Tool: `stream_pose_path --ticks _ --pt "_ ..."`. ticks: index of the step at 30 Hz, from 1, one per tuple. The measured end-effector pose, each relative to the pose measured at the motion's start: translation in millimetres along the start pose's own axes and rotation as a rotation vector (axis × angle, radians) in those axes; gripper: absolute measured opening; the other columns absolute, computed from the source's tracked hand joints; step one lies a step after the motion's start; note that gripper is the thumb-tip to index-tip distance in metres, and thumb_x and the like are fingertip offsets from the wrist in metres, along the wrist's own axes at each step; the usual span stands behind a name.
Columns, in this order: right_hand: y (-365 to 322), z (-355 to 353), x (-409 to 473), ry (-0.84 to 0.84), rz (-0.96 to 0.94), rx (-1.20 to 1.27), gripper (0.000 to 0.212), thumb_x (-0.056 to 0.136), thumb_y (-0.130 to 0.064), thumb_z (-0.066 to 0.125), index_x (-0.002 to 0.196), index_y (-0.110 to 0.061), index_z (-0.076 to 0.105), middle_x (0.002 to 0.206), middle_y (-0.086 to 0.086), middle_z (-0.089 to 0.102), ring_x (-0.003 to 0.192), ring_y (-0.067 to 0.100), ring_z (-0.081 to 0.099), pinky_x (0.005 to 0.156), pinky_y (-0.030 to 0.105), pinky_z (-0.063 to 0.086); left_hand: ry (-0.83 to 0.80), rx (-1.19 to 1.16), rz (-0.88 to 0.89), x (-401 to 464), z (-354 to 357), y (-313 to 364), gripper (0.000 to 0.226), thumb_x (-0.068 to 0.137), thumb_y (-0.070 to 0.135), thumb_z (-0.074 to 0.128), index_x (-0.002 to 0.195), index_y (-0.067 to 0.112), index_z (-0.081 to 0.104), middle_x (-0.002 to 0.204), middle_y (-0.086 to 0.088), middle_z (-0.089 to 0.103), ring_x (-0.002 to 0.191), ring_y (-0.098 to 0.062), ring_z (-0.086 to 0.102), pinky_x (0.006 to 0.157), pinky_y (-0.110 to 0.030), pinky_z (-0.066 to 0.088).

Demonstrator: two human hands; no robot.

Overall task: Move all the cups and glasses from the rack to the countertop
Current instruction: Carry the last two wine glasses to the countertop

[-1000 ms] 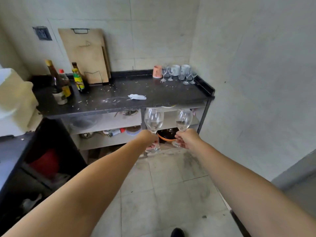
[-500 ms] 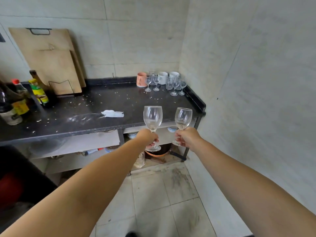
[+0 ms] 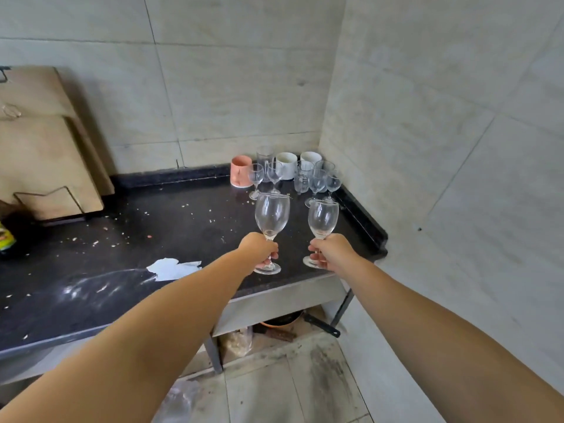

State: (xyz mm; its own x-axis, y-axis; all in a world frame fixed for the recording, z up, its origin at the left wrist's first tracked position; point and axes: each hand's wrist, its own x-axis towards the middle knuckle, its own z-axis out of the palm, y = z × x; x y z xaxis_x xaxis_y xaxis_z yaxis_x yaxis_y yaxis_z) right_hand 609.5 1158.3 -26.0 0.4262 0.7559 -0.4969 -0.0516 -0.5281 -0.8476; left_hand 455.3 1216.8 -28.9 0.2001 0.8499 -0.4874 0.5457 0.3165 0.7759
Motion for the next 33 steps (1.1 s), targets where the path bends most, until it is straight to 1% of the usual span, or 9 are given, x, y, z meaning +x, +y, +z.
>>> stream_pose_path --ticks 4,8,12,16,19,22,25,28,33 --pt "-21 11 44 -0.007 0.027 -0.012 0.012 0.092 -0.006 0.053 0.104 -0.008 0.055 0.086 0.006 0.061 0.059 0.011 0.055 0.043 0.021 0.044 0.001 0.009 -0.033 48 -11 7 0.016 0.092 0.011 0.055 0.081 0.000 0.058 0.065 -0.007 0.055 0.048 -0.013 0.046 0.049 -0.019 0.045" --pt "-48 17 102 -0.021 0.048 -0.016 0.014 0.092 -0.006 0.054 0.106 -0.008 0.054 0.087 0.005 0.061 0.060 0.011 0.055 0.045 0.021 0.043 0.030 -0.068 -0.040 105 -19 15 0.017 0.092 0.011 0.056 0.077 0.002 0.056 0.065 -0.008 0.055 0.052 -0.016 0.057 0.076 -0.034 0.056" --pt "-68 25 168 -0.074 0.050 -0.047 0.019 0.093 -0.007 0.052 0.111 -0.009 0.055 0.081 0.001 0.059 0.060 0.010 0.055 0.047 0.020 0.045 0.069 -0.126 -0.043 153 -23 27 0.015 0.093 0.011 0.053 0.079 0.006 0.052 0.069 -0.008 0.057 0.045 -0.011 0.060 0.051 -0.021 0.053" --pt "-82 36 232 -0.138 0.051 -0.095 0.017 0.093 -0.009 0.052 0.109 -0.009 0.056 0.083 0.001 0.061 0.060 0.010 0.056 0.050 0.021 0.046 0.115 -0.218 -0.116 204 -26 41 0.011 0.094 0.011 0.052 0.090 0.002 0.055 0.078 -0.010 0.062 0.073 -0.024 0.067 0.060 -0.026 0.055" --pt "-89 42 278 -0.182 -0.021 -0.139 0.013 0.094 -0.012 0.053 0.106 -0.010 0.058 0.092 0.004 0.064 0.059 0.008 0.057 0.046 0.017 0.047 0.156 -0.291 -0.158 247 -22 53 0.014 0.093 0.012 0.053 0.090 0.001 0.059 0.070 -0.008 0.062 0.063 -0.018 0.064 0.080 -0.038 0.058" --pt "-83 53 318 -0.190 -0.025 -0.100 0.009 0.092 -0.011 0.056 0.084 -0.014 0.061 0.082 0.002 0.063 0.061 0.009 0.058 0.051 0.019 0.049 0.222 -0.343 -0.165 281 -10 59 0.016 0.092 0.016 0.055 0.082 0.005 0.062 0.068 -0.009 0.064 0.065 -0.022 0.065 0.088 -0.043 0.056" --pt "-64 66 349 -0.206 -0.014 -0.059 0.012 0.091 -0.011 0.057 0.082 -0.017 0.062 0.082 0.002 0.063 0.068 0.010 0.059 0.068 0.027 0.051 0.295 -0.364 -0.181 307 2 56 0.018 0.089 0.021 0.057 0.078 0.010 0.065 0.079 -0.015 0.071 0.079 -0.028 0.069 0.082 -0.038 0.057" --pt "-51 74 366 -0.194 -0.051 -0.038 0.014 0.091 -0.009 0.058 0.105 -0.009 0.064 0.085 -0.002 0.064 0.075 0.005 0.062 0.068 0.021 0.054 0.326 -0.359 -0.154 324 8 53 0.018 0.087 0.023 0.056 0.071 0.024 0.063 0.076 0.003 0.068 0.069 -0.011 0.063 0.059 -0.024 0.046" --pt "-42 83 388 -0.133 -0.073 -0.021 0.024 0.091 -0.016 0.061 0.113 -0.006 0.064 0.085 -0.006 0.065 0.078 0.004 0.063 0.075 0.025 0.056 0.355 -0.302 -0.106 348 18 47 0.030 0.088 0.024 0.058 0.061 0.033 0.053 0.065 0.012 0.058 0.061 -0.003 0.053 0.055 -0.020 0.042"
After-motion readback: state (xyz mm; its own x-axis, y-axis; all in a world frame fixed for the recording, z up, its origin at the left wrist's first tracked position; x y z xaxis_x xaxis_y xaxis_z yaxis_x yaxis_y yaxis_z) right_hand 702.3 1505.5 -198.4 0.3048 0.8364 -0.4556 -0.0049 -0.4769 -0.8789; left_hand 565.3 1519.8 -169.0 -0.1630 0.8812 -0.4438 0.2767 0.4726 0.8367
